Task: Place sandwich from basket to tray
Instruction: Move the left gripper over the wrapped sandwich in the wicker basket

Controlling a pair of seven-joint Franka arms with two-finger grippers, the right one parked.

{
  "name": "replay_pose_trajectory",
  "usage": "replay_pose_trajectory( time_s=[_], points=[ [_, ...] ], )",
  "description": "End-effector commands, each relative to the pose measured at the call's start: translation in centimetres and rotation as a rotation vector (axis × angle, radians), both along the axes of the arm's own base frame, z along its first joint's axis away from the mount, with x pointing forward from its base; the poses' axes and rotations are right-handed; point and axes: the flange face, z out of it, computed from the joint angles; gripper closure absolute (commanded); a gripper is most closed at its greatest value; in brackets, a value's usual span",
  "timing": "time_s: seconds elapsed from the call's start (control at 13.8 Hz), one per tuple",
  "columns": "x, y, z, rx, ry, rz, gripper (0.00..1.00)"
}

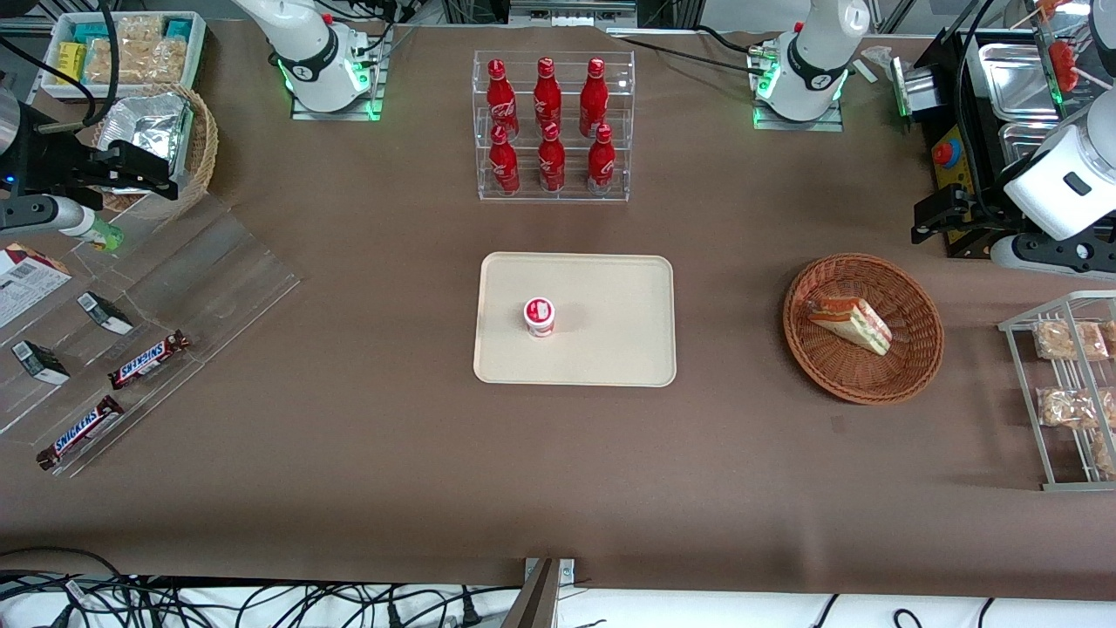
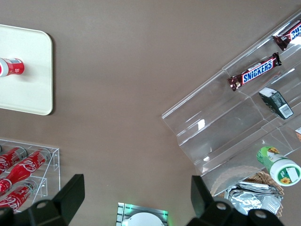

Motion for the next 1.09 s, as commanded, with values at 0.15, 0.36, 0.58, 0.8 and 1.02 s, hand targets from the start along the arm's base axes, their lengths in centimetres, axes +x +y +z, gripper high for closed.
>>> replay_pose_trajectory(
  time_s=[0.15,0.36,0.58,0.8,1.02],
  points=[
    [0.1,0.6,-1.4,0.016,0.039,0.019,0.00],
    [1.2,1.1,-4.1,0.100,0.064,0.118,0.00],
    [1.4,1.1,-8.4,0.121,0.062,0.323,0.00],
    [1.4,1.0,-12.5,0.148,0.037,0.556,0.00],
    [1.0,0.9,-16.2,0.153,0.020,0.718,0.00]
  ],
)
